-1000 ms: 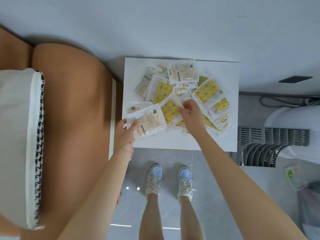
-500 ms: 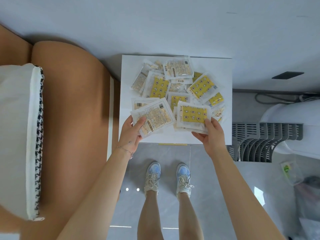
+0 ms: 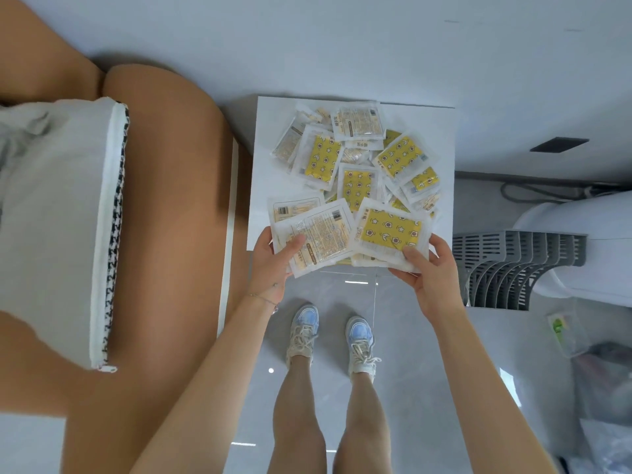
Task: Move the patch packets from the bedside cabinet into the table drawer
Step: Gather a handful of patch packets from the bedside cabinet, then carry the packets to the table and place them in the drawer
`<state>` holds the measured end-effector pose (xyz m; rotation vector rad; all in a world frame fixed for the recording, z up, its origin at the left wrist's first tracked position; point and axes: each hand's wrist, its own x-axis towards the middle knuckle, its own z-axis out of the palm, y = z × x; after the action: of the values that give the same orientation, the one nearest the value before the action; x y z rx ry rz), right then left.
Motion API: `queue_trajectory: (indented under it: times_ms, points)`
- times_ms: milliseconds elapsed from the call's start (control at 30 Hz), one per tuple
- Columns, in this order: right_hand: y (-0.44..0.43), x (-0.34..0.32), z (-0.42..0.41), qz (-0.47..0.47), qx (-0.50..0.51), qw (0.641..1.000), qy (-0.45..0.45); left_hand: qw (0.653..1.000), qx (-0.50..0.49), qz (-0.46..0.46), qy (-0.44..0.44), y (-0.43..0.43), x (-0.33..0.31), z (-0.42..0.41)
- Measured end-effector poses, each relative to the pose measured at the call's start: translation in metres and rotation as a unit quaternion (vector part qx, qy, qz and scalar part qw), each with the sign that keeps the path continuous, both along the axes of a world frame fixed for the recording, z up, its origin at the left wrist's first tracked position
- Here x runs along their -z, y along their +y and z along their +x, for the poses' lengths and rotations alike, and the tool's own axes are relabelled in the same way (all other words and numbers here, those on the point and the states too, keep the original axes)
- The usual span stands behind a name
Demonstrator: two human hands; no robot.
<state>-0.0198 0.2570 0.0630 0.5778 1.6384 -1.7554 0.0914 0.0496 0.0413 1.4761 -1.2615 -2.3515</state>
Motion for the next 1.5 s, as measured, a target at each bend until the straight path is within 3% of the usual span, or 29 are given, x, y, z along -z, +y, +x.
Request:
queue_trajectory:
  times_ms: [400,700,900,1067,1500]
  points:
    - [0.012,-0.065,0.051,-0.020,-0.082,0.996,-0.023,0.992,-0.122,-0.004,0.040,0.044,-0.067,0.086]
    - [-0.026,-0.085,0.102,-0.001,-0.232,0.973,-0.016,0.964,-0.265,-0.024,-0.003,0.062,-0.090,0.178]
    - [-0.075,-0.101,0.159,0.009,-0.352,0.936,0.013,0.930,-0.366,-0.031,-0.014,0.041,-0.101,0.254]
    - [-0.123,-0.109,0.238,0.003,-0.438,0.899,0.028,0.903,-0.427,-0.034,-0.008,0.027,-0.108,0.339]
    - [-0.187,-0.100,0.547,-0.050,-0.517,0.854,-0.029,0.822,-0.569,-0.019,-0.020,0.040,-0.101,0.645]
